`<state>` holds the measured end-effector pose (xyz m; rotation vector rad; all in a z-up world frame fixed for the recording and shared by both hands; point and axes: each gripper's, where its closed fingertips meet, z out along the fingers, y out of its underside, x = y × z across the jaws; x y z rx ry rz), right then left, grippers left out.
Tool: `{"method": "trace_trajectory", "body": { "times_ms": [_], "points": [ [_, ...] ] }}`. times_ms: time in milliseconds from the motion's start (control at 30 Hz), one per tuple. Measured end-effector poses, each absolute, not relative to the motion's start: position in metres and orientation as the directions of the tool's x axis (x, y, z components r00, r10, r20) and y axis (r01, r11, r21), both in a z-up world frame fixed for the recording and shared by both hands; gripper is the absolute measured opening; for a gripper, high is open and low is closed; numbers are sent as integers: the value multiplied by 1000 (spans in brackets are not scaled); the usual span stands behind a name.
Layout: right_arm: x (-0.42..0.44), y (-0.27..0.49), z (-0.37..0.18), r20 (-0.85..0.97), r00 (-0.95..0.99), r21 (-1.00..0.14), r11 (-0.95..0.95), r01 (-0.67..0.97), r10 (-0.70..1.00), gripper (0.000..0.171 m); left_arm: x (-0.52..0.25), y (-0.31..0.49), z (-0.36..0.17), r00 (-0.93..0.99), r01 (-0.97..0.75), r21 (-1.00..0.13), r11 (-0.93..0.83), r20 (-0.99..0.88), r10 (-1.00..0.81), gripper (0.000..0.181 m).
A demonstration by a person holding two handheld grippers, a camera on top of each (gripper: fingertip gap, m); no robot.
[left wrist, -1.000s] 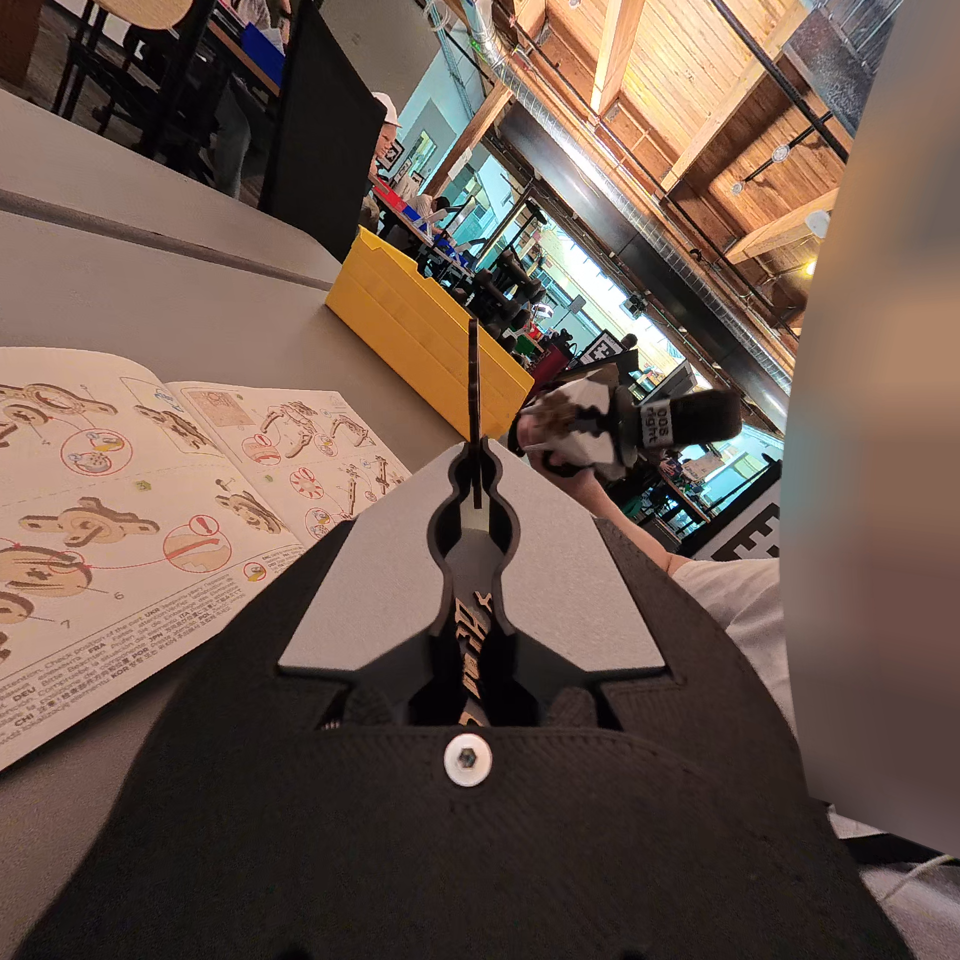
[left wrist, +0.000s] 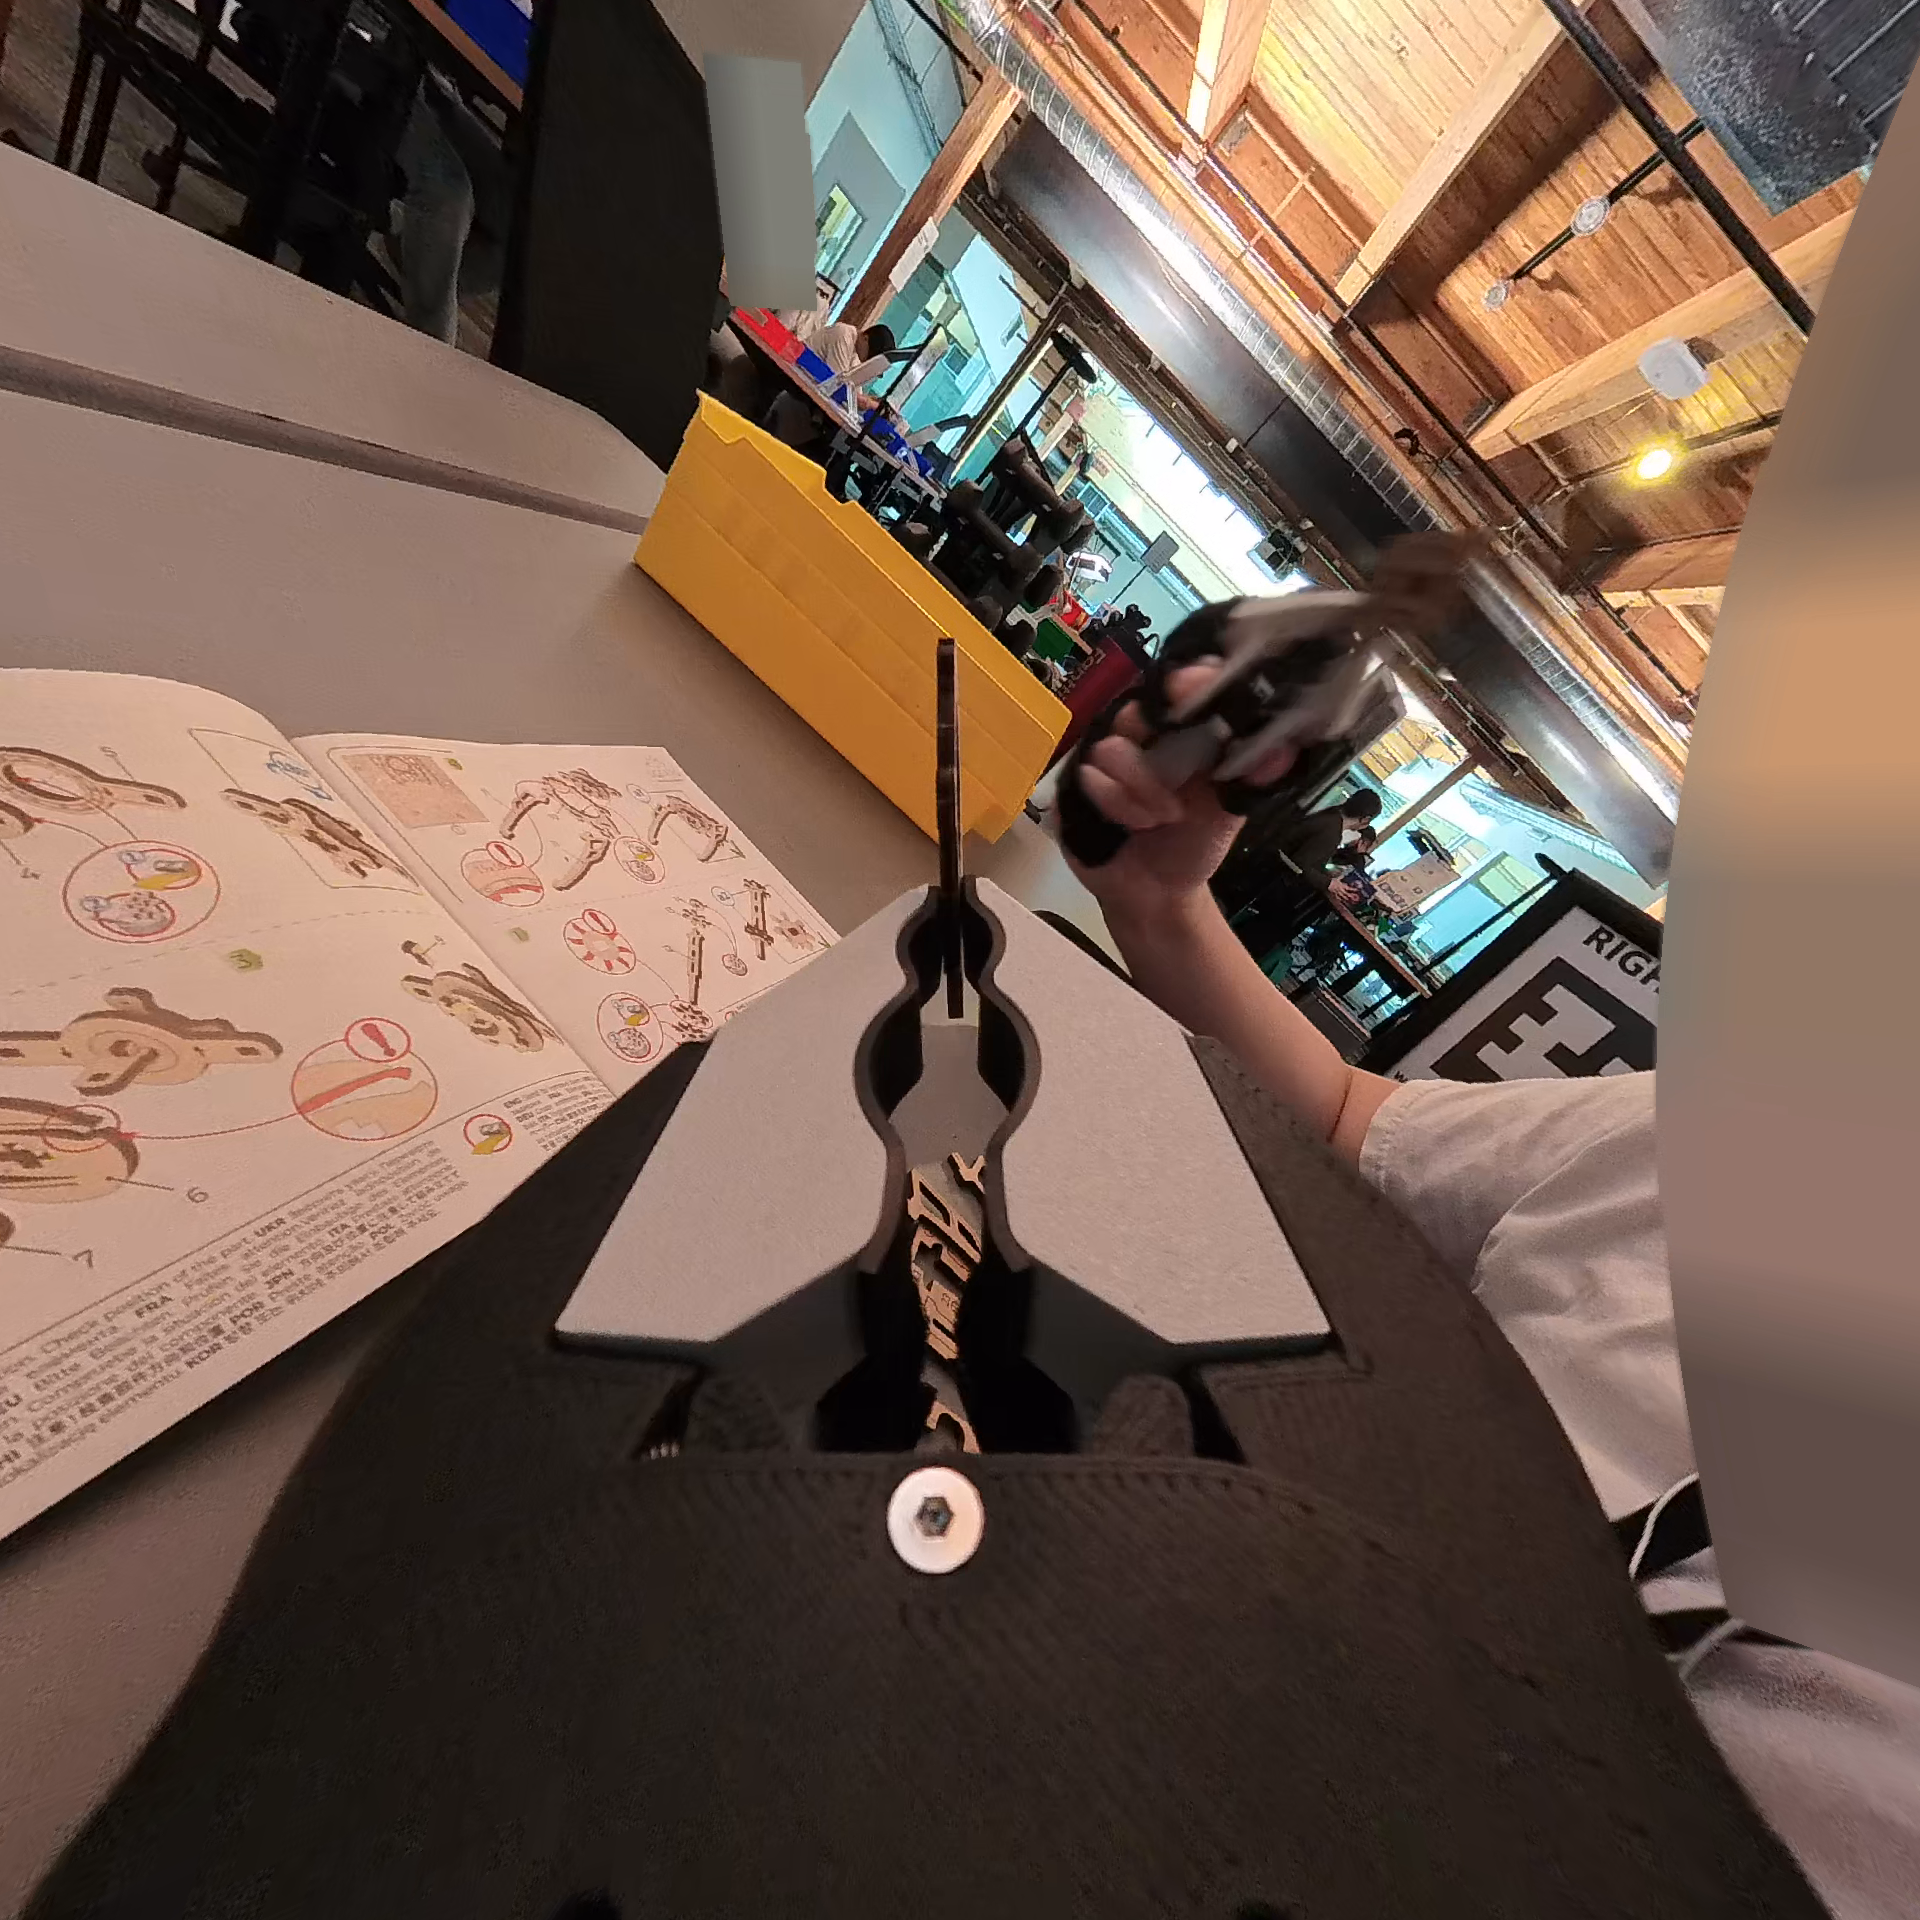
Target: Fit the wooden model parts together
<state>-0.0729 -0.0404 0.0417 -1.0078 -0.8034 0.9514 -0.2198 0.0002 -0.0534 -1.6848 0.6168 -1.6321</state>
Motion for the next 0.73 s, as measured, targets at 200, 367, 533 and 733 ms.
{"method": "trace_trajectory", "body": {
  "times_ms": [200, 367, 533, 733],
  "points": [
    [-50, 36, -52, 857, 402, -482, 229, 845, 323, 8, -218, -1, -54, 86, 125, -751, -648, 659, -747, 0],
    [-50, 40, -75, 918, 252, -292, 94, 952, 305, 8, -217, -2, -55, 85, 122, -748, -653, 663, -744, 0],
    [-41, 36, -90, 894, 242, -230, -78, 970, 377, 8, -216, -4, -57, 80, 114, -737, -666, 675, -734, 0],
    [-40, 24, -110, 821, 341, -255, -240, 937, 458, 9, -215, -5, -59, 67, 110, -723, -682, 690, -721, 0]
  ]
}}
